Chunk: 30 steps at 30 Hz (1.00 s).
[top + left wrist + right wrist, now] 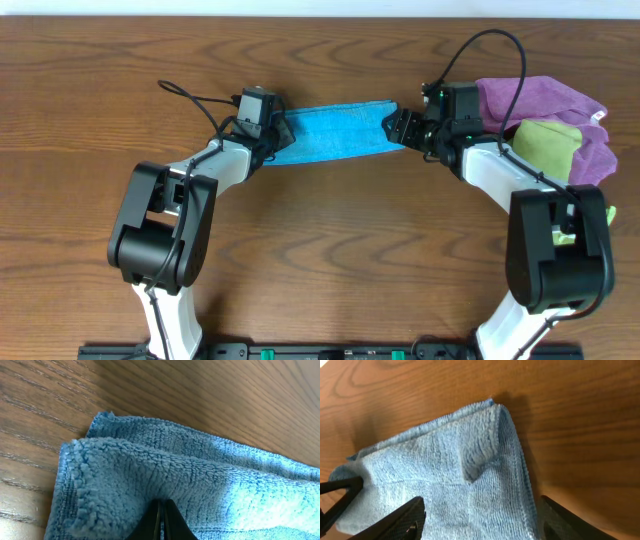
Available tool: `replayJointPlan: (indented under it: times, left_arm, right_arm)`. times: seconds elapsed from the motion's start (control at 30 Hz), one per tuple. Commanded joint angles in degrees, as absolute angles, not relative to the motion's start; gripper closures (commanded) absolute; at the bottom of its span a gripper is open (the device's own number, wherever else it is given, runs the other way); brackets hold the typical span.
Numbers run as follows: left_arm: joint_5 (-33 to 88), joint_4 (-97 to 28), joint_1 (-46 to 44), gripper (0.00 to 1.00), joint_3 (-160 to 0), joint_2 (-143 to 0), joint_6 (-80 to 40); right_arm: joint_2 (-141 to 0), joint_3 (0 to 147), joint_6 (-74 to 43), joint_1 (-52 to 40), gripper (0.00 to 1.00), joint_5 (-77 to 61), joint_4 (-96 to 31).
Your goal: Fold the cloth
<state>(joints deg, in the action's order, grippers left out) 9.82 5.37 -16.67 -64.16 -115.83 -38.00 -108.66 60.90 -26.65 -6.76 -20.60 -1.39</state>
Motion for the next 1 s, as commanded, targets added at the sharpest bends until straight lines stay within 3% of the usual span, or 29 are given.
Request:
replayJointPlan:
  times: [0.0,0.77,0.87,0.97]
  left_arm:
    - [8.43,5.19,-16.53,0.94,-65.39,-116.88,-38.83]
    - [10.59,4.86,-16.53,0.94,-65.39,-116.88,-39.48]
    - [10.76,4.56,-16.53,0.94,-65.39,-116.88,-39.46]
    - [11.16,4.47,-16.53,0.94,-65.39,-116.88,-39.46]
  right_arm:
    - [-110.0,60.95,-28.53,-6.46,0.29,-19.88,-0.34]
    - [-117.14,60.95,-33.85,-9.5,0.35,-19.73,7.2]
    - [-118.02,60.95,-33.85,-10.07,0.41,-19.51,8.56]
    - [-118.1,60.97,-33.76,-10.22,0.57,-19.49,10.26]
